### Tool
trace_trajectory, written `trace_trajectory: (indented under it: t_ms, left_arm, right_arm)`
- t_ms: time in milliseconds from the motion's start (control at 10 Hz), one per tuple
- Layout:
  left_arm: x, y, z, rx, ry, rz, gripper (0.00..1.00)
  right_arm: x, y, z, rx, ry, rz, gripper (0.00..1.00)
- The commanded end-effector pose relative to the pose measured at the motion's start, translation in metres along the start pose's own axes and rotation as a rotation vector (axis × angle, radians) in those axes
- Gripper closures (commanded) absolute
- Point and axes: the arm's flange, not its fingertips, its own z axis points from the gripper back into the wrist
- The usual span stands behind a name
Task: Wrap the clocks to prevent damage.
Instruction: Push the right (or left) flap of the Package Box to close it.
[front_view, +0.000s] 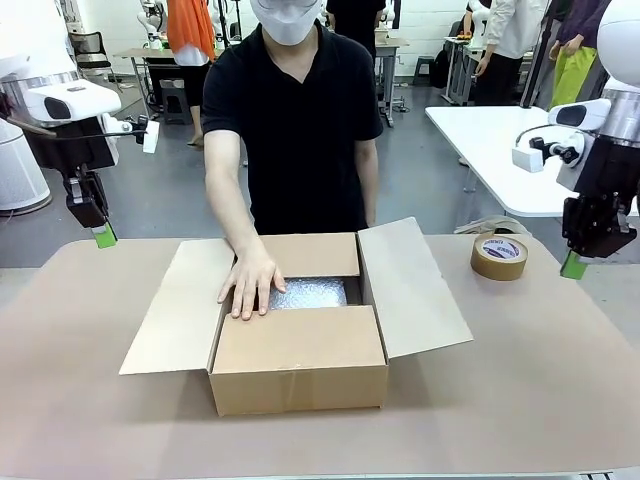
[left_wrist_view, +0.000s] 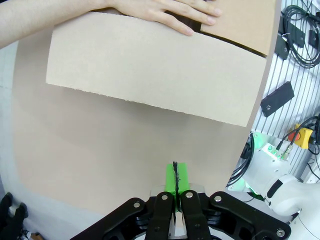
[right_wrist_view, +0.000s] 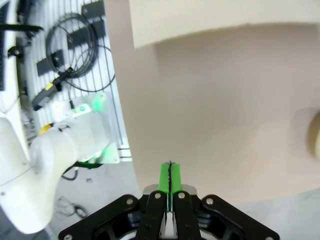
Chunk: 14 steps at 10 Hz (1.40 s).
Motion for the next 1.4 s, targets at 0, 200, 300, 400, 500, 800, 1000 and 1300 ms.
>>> trace_trajectory:
  t_ms: [0,200,300,400,500,800,1000,1300]
  left_arm:
    - [-0.001,-0.001,0.000,0.011,-0.008,0.019,1.00]
    - [-0.001,-0.001,0.000,0.011,-0.008,0.019,1.00]
    - [-0.001,-0.001,0.000,0.011,-0.008,0.019,1.00]
    - [-0.001,-0.001,0.000,0.011,-0.008,0.019,1.00]
    - [-0.001,-0.001,0.000,0.011,-0.008,0.019,1.00]
    - [-0.001,-0.001,0.000,0.011,-0.008,0.019,1.00]
    - [-0.001,-0.001,0.000,0.011,-0.008,0.019,1.00]
    - [-0.001,-0.001,0.000,0.011,-0.008,0.019,1.00]
  right_arm:
    - [-0.023,-0.031,-0.003,-0.008,-0.225,0.065,0.99]
    - [-0.065,-0.070,-0.020,0.013,-0.519,0.066,0.99]
    - [-0.078,-0.080,-0.029,0.012,-0.597,0.061,0.99]
    - [-0.088,-0.088,-0.041,0.030,-0.668,0.071,0.99]
    - [-0.096,-0.092,-0.054,0.021,-0.703,0.067,0.99]
    - [-0.101,-0.089,-0.062,-0.006,-0.709,0.045,0.99]
    - [-0.101,-0.089,-0.062,-0.006,-0.709,0.045,0.99]
    - [-0.098,-0.103,-0.095,-0.010,-0.728,0.169,0.99]
